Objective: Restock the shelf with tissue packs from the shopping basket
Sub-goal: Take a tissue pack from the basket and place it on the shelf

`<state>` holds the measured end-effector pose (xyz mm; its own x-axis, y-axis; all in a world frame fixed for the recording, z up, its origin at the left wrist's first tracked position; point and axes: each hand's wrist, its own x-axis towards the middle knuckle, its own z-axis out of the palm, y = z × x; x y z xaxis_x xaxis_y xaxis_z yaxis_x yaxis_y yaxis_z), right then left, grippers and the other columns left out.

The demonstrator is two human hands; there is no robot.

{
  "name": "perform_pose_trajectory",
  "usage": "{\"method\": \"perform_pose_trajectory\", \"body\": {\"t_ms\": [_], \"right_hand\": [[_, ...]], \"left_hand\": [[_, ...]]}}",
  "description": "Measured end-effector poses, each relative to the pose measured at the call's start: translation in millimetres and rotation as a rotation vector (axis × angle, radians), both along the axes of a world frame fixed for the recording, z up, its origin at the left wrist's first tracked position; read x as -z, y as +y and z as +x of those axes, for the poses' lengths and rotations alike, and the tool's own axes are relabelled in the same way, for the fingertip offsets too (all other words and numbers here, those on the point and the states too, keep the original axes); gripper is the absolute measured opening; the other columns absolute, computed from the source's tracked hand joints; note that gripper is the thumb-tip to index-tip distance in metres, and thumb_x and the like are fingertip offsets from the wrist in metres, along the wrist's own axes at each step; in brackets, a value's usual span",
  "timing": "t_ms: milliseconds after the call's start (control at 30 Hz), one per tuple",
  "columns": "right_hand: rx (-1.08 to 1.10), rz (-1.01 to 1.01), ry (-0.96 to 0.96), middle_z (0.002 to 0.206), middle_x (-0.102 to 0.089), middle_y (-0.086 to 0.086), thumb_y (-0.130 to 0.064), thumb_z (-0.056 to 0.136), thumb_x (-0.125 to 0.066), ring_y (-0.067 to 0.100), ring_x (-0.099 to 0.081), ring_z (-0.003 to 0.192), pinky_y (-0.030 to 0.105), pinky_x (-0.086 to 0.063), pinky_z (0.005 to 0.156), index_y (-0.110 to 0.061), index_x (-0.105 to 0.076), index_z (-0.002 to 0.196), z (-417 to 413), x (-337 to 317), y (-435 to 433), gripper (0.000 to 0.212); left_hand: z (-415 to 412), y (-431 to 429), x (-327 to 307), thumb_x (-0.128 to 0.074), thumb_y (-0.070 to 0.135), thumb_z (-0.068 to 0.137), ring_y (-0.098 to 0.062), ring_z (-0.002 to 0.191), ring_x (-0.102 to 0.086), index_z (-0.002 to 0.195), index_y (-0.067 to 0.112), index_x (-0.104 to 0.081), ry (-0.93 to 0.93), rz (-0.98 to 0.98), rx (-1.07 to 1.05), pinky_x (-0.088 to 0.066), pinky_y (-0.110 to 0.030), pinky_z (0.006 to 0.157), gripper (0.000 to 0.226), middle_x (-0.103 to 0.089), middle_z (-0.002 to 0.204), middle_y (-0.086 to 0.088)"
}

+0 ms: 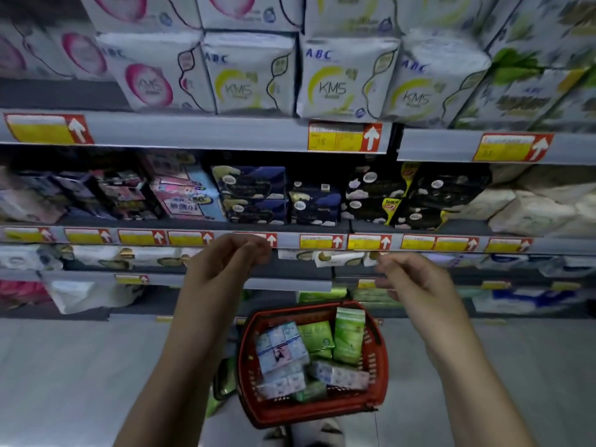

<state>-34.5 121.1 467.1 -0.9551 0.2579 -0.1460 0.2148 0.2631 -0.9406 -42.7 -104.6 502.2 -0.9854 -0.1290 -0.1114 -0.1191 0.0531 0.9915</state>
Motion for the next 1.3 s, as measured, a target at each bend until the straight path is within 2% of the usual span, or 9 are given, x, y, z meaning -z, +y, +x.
{"method": "perform_pose_trajectory", "body": {"t_ms": [133, 267, 600, 667, 800, 900, 967, 1100, 1300], "right_hand": [[0.010, 0.038, -0.063, 0.087, -0.069, -0.004, -0.021, 0.093, -0.056, 0.017, -0.065, 0.086, 0.032, -0.048, 0.078, -0.026, -0.066, 0.084, -7.9, 39.5, -1.6, 0.015], [0.013, 0.074, -0.132, 0.090, -0.067, -0.005, -0.016, 0.094, -0.055, 0.010, -0.061, 0.086, 0.020, -0.045, 0.071, -0.024, -0.065, 0.082, -17.4, 92.0, 1.2, 0.017], [-0.030, 0.111, -0.343, 0.091, -0.068, -0.005, -0.010, 0.092, -0.055, 0.022, -0.065, 0.091, 0.036, -0.048, 0.085, -0.029, -0.062, 0.079, -11.9, 257.8, 8.0, 0.025], [-0.063, 0.133, -0.379, 0.089, -0.067, -0.007, -0.010, 0.092, -0.055, 0.019, -0.064, 0.089, 0.031, -0.049, 0.080, -0.030, -0.062, 0.078, -10.4, 289.7, 10.1, 0.026], [-0.064, 0.119, -0.449, 0.088, -0.064, -0.009, -0.011, 0.094, -0.054, 0.006, -0.059, 0.082, 0.013, -0.041, 0.064, -0.024, -0.062, 0.082, -9.1, 337.7, 15.3, 0.020], [-0.097, 0.149, -0.513, 0.088, -0.062, -0.007, -0.007, 0.094, -0.052, 0.000, -0.055, 0.079, 0.005, -0.040, 0.058, -0.014, -0.063, 0.091, -11.8, 379.9, 17.4, 0.013], [-0.105, 0.173, -0.551, 0.095, -0.065, -0.001, -0.009, 0.094, -0.053, 0.006, -0.058, 0.082, 0.011, -0.042, 0.063, -0.012, -0.063, 0.097, -12.3, 410.2, 16.3, 0.011], [-0.101, 0.245, -0.633, 0.116, -0.064, 0.007, -0.021, 0.094, -0.056, 0.023, -0.060, 0.102, 0.032, -0.047, 0.085, -0.012, -0.060, 0.113, -14.7, 466.7, 4.5, 0.022], [-0.148, 0.224, -0.758, 0.129, -0.057, 0.009, -0.026, 0.096, -0.052, 0.012, -0.054, 0.070, 0.031, -0.048, 0.078, -0.014, -0.048, 0.133, -26.0, 521.6, -20.6, 0.038]], "left_hand": [[-8.4, -4.6, 45.9, -0.049, 0.014, 0.096, -0.009, 0.089, -0.066, 0.086, 0.018, -0.069, -0.054, -0.016, 0.029, -0.046, -0.026, 0.079, 0.022, -0.073, 0.089, 0.004], [-22.3, 2.5, 100.8, -0.053, 0.014, 0.095, -0.011, 0.090, -0.067, 0.082, 0.020, -0.069, -0.151, 0.016, 0.000, -0.045, -0.023, 0.079, 0.022, -0.073, 0.088, 0.002], [-19.1, 12.5, 269.2, -0.056, 0.005, 0.092, -0.023, 0.090, -0.067, 0.080, 0.011, -0.069, -0.446, 0.045, -0.026, -0.047, -0.035, 0.083, 0.018, -0.073, 0.090, -0.008], [-21.6, 13.5, 296.0, -0.056, 0.005, 0.092, -0.021, 0.086, -0.067, 0.082, 0.008, -0.069, -0.464, 0.024, -0.038, -0.048, -0.032, 0.081, 0.016, -0.073, 0.089, -0.009], [-25.6, 15.7, 337.5, -0.054, 0.004, 0.093, 0.001, 0.070, -0.064, 0.084, 0.005, -0.068, -0.460, -0.031, -0.011, -0.046, -0.011, 0.065, 0.016, -0.070, 0.087, -0.004], [-28.8, 17.6, 377.1, -0.052, 0.010, 0.095, -0.008, 0.084, -0.064, 0.087, 0.009, -0.067, -0.510, -0.031, -0.013, -0.046, -0.019, 0.074, 0.017, -0.068, 0.093, -0.003], [-27.6, 17.8, 407.5, -0.054, 0.015, 0.095, -0.016, 0.090, -0.060, 0.085, 0.016, -0.067, -0.554, -0.070, -0.083, -0.043, -0.033, 0.081, 0.017, -0.067, 0.095, -0.002], [-20.4, 14.3, 459.5, -0.055, 0.017, 0.094, -0.016, 0.087, -0.055, 0.095, 0.014, -0.066, -0.609, -0.140, -0.235, -0.037, -0.029, 0.080, 0.011, -0.063, 0.098, -0.003], [-9.6, -6.0, 526.0, -0.057, 0.014, 0.093, -0.038, 0.097, -0.060, 0.100, 0.008, -0.064, -0.695, -0.138, -0.269, -0.037, -0.031, 0.079, 0.012, -0.064, 0.102, -0.027]]}}
